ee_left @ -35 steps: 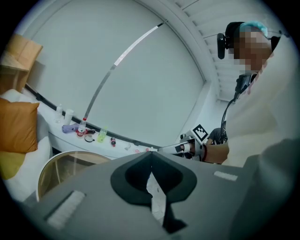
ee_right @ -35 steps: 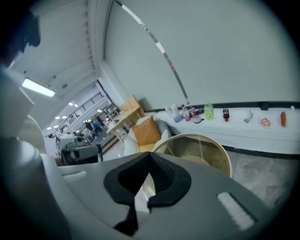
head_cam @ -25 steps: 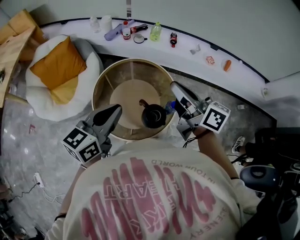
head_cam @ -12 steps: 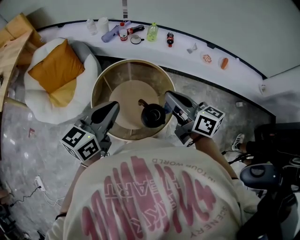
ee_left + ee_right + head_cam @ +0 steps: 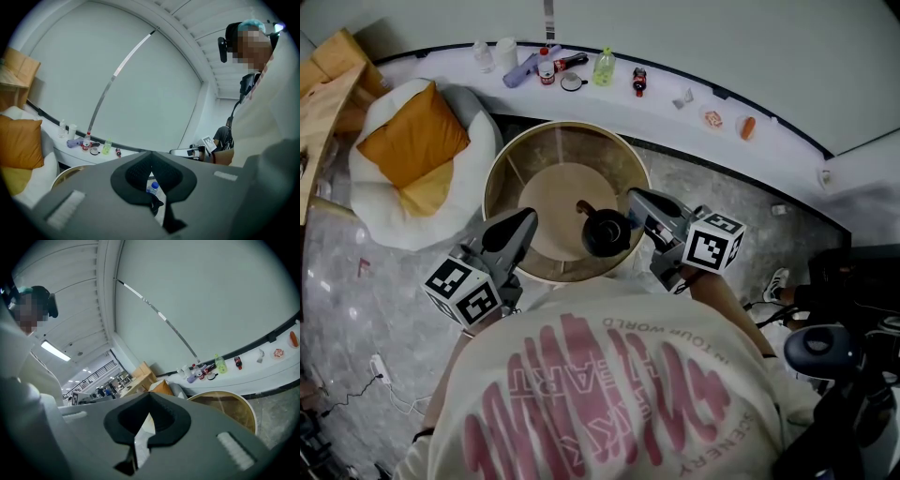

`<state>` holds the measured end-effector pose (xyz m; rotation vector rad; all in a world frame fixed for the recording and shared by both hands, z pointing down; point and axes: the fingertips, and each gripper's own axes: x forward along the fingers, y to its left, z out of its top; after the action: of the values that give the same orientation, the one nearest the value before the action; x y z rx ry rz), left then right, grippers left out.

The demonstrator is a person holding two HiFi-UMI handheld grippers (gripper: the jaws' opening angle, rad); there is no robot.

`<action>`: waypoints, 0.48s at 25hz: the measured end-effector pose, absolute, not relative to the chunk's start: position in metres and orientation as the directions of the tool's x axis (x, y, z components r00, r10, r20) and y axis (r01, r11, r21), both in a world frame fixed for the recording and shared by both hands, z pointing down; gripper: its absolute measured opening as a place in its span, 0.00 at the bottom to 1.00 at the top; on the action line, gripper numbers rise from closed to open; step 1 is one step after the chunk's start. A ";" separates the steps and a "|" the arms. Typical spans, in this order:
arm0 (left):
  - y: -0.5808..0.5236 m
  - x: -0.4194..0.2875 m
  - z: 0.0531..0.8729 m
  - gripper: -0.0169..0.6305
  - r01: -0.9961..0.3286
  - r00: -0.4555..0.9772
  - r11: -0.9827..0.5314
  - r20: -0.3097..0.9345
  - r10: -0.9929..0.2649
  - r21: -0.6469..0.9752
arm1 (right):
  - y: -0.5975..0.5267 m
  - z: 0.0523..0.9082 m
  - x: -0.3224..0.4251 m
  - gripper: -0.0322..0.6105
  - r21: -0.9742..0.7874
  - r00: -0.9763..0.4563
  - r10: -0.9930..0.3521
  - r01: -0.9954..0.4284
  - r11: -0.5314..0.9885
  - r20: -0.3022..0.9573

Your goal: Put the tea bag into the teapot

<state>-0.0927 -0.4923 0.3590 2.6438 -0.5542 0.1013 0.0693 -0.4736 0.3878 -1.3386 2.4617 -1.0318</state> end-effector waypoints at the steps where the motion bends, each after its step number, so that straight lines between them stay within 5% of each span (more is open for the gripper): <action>1: -0.492 -0.093 0.359 0.05 -0.402 0.916 -0.824 0.164 -0.367 0.400 | -0.473 0.388 0.069 0.06 -0.637 -0.589 -0.787 -0.682 0.361 0.185; 12: -0.489 -0.096 0.357 0.05 -0.417 0.909 -0.817 0.181 -0.375 0.399 | -0.471 0.395 0.065 0.06 -0.649 -0.609 -0.768 -0.669 0.363 0.198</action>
<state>-0.0959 -0.4893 0.3570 2.6324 -0.5754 0.1302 0.0651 -0.4712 0.3948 -1.3148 2.4762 -1.0758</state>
